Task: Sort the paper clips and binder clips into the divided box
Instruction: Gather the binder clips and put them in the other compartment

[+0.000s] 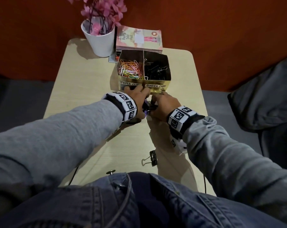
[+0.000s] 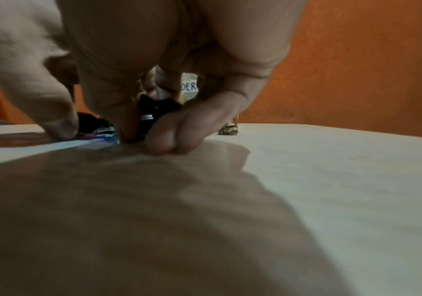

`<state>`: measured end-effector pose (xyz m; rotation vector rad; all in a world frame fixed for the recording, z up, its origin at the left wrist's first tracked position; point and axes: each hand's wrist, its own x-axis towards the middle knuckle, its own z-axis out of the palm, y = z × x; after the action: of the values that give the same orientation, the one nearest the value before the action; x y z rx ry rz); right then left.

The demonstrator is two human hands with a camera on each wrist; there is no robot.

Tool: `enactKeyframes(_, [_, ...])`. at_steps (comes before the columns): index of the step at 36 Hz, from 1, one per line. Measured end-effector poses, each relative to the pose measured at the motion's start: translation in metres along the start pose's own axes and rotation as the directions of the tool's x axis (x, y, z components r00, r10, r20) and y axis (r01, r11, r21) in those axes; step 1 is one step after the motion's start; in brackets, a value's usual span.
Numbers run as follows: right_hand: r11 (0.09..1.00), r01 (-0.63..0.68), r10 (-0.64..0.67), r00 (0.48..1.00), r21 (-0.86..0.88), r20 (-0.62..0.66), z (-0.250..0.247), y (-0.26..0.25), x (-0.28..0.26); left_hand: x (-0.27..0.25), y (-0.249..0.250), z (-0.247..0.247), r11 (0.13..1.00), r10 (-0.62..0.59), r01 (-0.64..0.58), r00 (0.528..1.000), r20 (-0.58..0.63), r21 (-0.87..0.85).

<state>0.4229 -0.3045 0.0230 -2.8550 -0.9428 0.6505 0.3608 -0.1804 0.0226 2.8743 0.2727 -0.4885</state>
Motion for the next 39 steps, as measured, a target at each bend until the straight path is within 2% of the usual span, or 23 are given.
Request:
enactKeyframes(6, [0.994,-0.005,0.008,1.000,-0.110,0.025,0.003,-0.002,0.006,-0.002,0.002,-0.001,0.999,0.018,-0.018,1.000,-0.010,0.049])
enactKeyframes(11, [0.981,-0.007,0.002,1.000,-0.192,-0.024,0.009,0.008,0.005,-0.002,0.001,0.003,0.998,0.020,-0.020,1.000,-0.007,0.062])
enactKeyframes(17, [0.988,0.022,-0.017,0.999,-0.152,0.031,-0.007,0.006,-0.001,0.001,0.002,0.000,1.000,-0.003,0.002,0.999,0.037,0.025])
enactKeyframes(19, [0.997,-0.002,0.001,1.000,-0.076,-0.004,-0.022,0.007,-0.006,0.002,0.003,-0.003,0.999,-0.006,0.004,0.998,0.066,0.035])
enactKeyframes(23, [0.994,-0.026,0.042,0.986,0.103,-0.161,-0.064,0.010,-0.001,0.003,0.006,-0.004,0.998,-0.024,0.017,0.993,0.112,0.068])
enactKeyframes(27, [1.000,0.014,-0.006,0.960,0.024,-0.280,-0.099,0.002,0.028,0.001,0.011,0.000,0.992,0.023,-0.031,0.998,0.062,0.123])
enactKeyframes(32, [0.998,0.041,-0.053,0.970,-0.057,-0.235,-0.106,-0.011,0.056,-0.002,0.009,-0.003,0.981,0.107,-0.118,0.991,0.080,0.156])
enactKeyframes(37, [1.000,0.021,-0.027,0.944,-0.024,-0.328,-0.107,0.001,0.037,-0.006,-0.001,-0.002,0.995,0.044,-0.057,0.989,0.144,0.084])
enactKeyframes(39, [0.999,0.036,-0.038,0.960,-0.012,-0.279,-0.099,0.010,0.020,-0.005,-0.005,0.000,0.999,0.015,-0.023,0.986,0.169,0.045])
